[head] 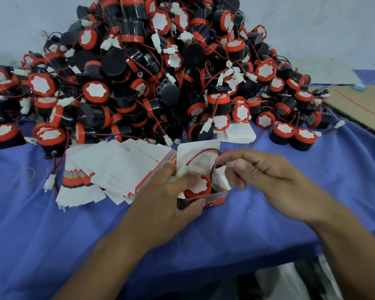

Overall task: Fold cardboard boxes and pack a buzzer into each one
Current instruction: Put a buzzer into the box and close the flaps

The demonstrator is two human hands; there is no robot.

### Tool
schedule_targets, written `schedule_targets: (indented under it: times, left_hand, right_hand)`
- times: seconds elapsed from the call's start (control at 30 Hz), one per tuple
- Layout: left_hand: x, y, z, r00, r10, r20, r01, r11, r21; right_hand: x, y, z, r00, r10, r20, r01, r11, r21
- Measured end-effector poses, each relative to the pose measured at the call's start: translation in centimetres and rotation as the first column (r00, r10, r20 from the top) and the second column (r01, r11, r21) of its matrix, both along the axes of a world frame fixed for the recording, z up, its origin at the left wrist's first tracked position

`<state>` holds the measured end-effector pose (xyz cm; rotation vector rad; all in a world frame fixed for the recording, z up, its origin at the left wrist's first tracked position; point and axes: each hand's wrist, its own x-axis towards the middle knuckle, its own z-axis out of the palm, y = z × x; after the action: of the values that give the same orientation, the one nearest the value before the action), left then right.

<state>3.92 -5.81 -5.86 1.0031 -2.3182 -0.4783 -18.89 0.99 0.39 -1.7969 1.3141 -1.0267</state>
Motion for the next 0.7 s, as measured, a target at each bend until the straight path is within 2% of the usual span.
schedule_targets:
  times: [0.1,0.27,0.33,0.4,0.47,0.53,0.6,0.7]
  left_hand:
    - [0.0,0.0,0.1,1.000,-0.009,0.024,0.009,1.000,-0.017]
    - [0.1,0.3,0.2,0.999,-0.004,0.048,0.005,1.000,-0.013]
    - [0.1,0.3,0.2,0.999,-0.006,0.049,0.006,1.000,0.000]
    - [0.2,0.3,0.2,0.999,-0.014,0.049,0.013,1.000,0.009]
    - [0.1,0.2,0.1,0.998,-0.022,0.056,0.022,1.000,0.003]
    - [0.1,0.1,0.2,0.998,-0.028,0.062,0.028,1.000,-0.006]
    - [0.0,0.2,0.2,0.998,-0.033,0.053,0.035,0.999,-0.030]
    - [0.0,0.3,0.3,0.998,-0.047,0.042,0.050,0.996,-0.077]
  right_hand:
    - [0.2,-0.3,0.0,0.995,-0.022,0.098,0.027,0.999,-0.044]
    - [0.2,-0.6,0.2,0.961,-0.263,0.081,0.273,0.947,-0.167]
    - [0.2,-0.5,0.3,0.952,-0.305,-0.030,0.293,0.934,-0.205]
    - [0.4,-0.5,0.2,0.927,-0.293,-0.233,0.235,0.940,-0.249]
    - [1.0,-0.7,-0.2,0.841,-0.234,-0.488,0.091,0.950,-0.298]
    - [1.6,-1.0,-0.4,0.731,-0.187,-0.656,0.005,0.963,-0.269]
    - [2.0,-1.3,-0.2,0.654,-0.162,-0.739,-0.039,0.968,-0.246]
    - [2.8,-1.6,0.0,0.625,-0.112,-0.773,-0.043,0.983,-0.177]
